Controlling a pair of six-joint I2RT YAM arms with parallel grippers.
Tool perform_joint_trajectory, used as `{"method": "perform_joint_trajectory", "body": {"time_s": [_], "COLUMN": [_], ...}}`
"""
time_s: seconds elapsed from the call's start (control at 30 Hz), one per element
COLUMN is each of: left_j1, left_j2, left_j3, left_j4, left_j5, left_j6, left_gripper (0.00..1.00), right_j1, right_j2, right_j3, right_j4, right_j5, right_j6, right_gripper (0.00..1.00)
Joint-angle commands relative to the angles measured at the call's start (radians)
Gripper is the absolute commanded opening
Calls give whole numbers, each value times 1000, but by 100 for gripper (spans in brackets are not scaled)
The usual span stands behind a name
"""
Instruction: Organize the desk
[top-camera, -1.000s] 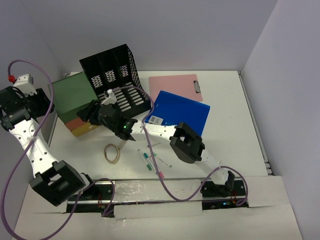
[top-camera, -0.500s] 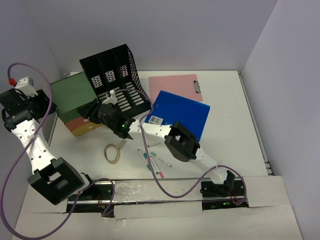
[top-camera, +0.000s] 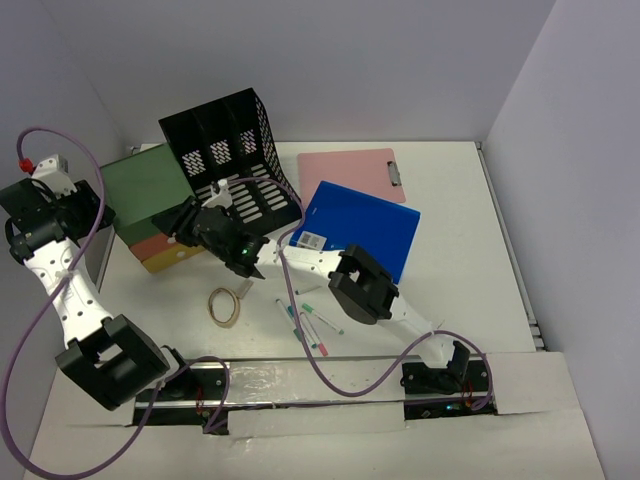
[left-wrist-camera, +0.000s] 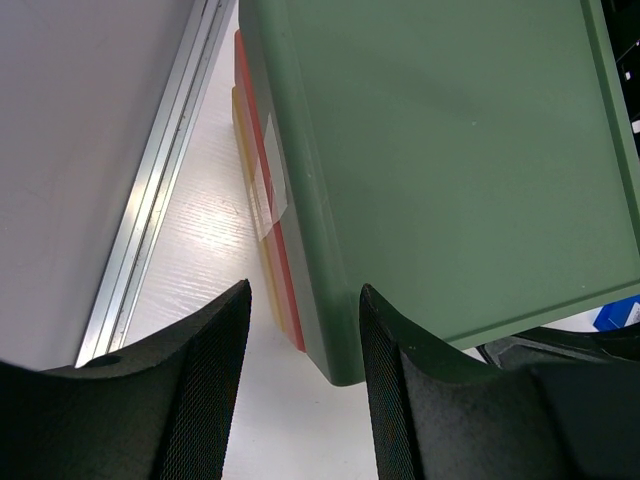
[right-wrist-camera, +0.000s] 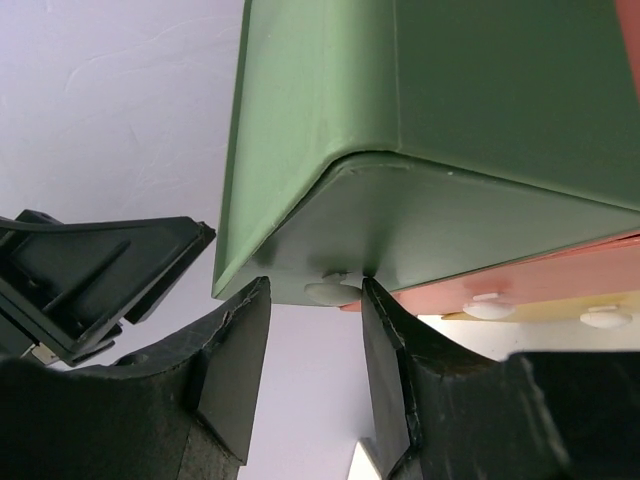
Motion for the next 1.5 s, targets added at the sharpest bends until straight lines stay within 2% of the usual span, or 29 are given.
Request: {"method": "perform_joint_trajectory", "body": {"time_s": [0.0, 0.17, 0.27, 0.53, 0.83, 1.03, 1.23, 1.47], "left_j1": [-2, -2, -3, -3, -3, -2, -4, -4], "left_j2": [-25, -28, -32, -33, -33, -31, -30, -36], "left_j3": [-5, -1, -3, -16, -8, -10, -1, 4], "left_j4": [49, 48, 49, 48, 43, 43, 43, 41], "left_j5": [20, 20, 23, 21, 24, 20, 15, 8], "left_j6": [-1, 1, 1, 7, 7, 10, 12, 19], "left_gripper": [54, 54, 54, 54, 55, 55, 56, 56], "right_j1": [-5, -10, -13, -19, -22, -16, 10, 17], "right_j2": [18, 30, 38, 34, 4, -67, -187, -298], "right_j3": [74, 72, 73, 57, -7, -121, -356, -523], "right_j4": [59, 54, 58, 86, 114, 159, 257, 304], "right_j5": [32, 39, 40, 40, 26, -3, -20, -34], "right_j6": [19, 50, 62, 50, 72, 93, 106, 121], "right_gripper": [48, 45, 40, 24, 1, 0, 0, 0]}}
